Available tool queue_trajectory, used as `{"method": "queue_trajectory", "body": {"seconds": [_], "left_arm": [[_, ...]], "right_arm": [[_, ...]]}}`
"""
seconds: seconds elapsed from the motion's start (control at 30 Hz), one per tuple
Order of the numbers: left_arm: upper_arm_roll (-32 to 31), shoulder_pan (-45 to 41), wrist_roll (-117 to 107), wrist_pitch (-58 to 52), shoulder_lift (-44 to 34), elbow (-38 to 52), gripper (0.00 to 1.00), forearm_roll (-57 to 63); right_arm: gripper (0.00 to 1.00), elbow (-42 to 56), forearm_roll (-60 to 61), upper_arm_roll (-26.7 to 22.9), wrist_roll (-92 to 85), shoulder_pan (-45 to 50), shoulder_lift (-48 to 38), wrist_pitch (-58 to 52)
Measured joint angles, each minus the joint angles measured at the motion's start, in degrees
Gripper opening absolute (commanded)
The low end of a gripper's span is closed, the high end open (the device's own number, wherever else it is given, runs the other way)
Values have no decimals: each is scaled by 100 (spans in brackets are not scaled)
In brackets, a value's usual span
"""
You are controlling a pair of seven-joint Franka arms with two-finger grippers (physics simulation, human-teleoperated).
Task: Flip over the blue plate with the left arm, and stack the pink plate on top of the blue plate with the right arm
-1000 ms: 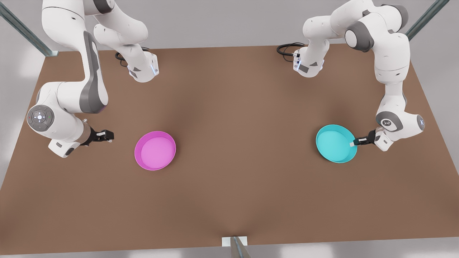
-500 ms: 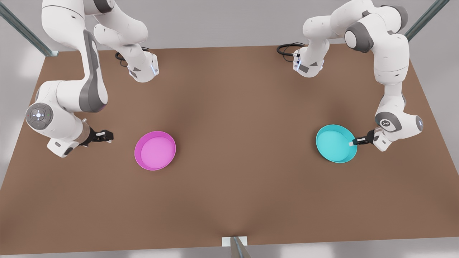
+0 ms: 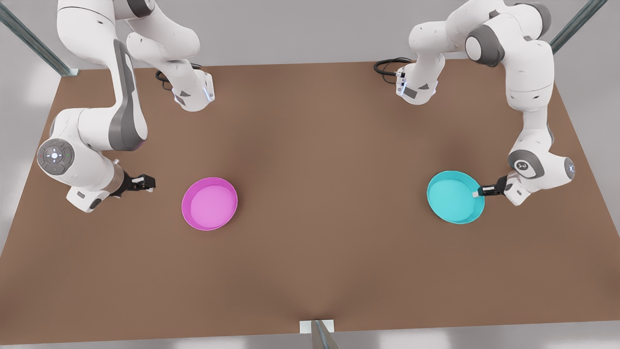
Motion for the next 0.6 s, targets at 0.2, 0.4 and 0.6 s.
{"method": "queue_trajectory", "body": {"seconds": [0.2, 0.4, 0.6], "left_arm": [[-163, -37, -582, -814, -188, 671, 21, 35], [-1089, -45, -2176, -1131, -559, 1054, 21, 545], [-2511, -44, -4523, -1474, -669, 1877, 21, 1770]], "right_arm": [[100, -5, 33, 0, 0, -15, -21, 28], [100, -7, 32, 0, 10, -6, -21, -8], [100, -14, 34, 0, 9, -18, -3, 5]]}}
